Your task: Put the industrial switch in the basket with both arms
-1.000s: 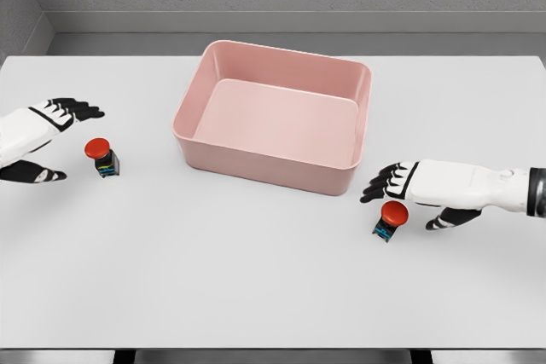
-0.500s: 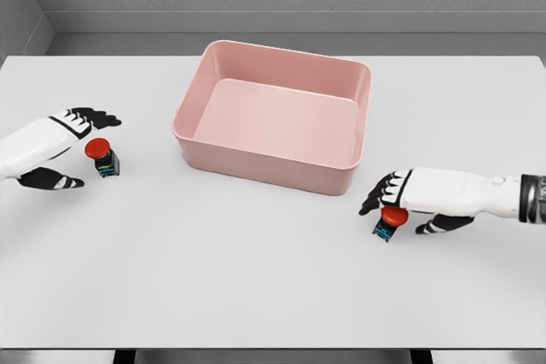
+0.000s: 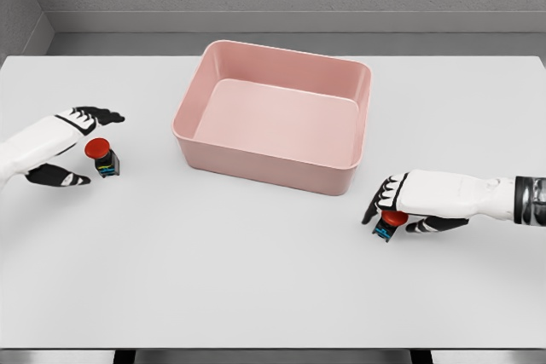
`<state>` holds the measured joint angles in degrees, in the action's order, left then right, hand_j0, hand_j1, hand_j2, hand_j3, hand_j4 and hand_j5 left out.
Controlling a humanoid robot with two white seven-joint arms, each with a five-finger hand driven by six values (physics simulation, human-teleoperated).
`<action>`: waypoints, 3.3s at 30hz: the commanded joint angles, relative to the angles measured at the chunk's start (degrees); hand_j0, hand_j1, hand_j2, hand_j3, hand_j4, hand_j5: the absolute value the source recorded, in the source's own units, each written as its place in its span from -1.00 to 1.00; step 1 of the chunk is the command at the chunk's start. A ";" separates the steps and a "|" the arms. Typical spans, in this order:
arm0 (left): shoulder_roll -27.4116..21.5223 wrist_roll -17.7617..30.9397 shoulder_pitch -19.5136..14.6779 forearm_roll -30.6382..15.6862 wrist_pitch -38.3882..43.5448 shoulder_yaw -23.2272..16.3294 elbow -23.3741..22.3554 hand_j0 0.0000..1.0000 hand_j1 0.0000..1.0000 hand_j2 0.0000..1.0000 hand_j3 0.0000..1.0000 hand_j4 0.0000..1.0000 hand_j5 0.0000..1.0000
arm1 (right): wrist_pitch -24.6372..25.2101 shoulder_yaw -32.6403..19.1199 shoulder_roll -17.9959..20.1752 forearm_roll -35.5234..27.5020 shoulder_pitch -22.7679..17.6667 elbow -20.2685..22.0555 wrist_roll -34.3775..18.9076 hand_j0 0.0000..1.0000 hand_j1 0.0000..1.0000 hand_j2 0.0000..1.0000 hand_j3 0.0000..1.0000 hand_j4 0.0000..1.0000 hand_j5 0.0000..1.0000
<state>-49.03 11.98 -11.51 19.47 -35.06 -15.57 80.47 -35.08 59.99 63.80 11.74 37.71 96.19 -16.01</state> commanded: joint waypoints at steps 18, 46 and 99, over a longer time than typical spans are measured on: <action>1.57 1.12 -3.78 -0.13 0.06 -3.59 -3.83 0.94 0.94 0.94 0.94 0.94 0.94 | 0.08 -0.40 0.36 0.30 -0.18 -0.04 -0.07 0.04 0.04 0.04 0.04 0.04 0.04; 1.22 1.12 -3.08 -0.04 0.06 -3.32 -4.01 0.53 0.53 0.53 0.53 0.53 0.53 | 0.08 -8.22 3.53 -0.57 0.26 -0.66 -0.07 -0.03 -0.03 -0.03 -0.03 -0.03 -0.03; 0.51 1.82 -9.14 -4.17 0.06 -3.06 -1.19 -0.07 -0.07 -0.07 -0.07 -0.07 -0.07 | 0.08 -7.78 -28.55 0.04 17.75 -21.05 -6.40 0.98 0.98 0.98 0.98 0.98 0.98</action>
<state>-48.45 13.81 -20.83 16.19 -35.08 -18.65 79.20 -35.13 52.13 37.15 12.20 55.81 75.87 -22.24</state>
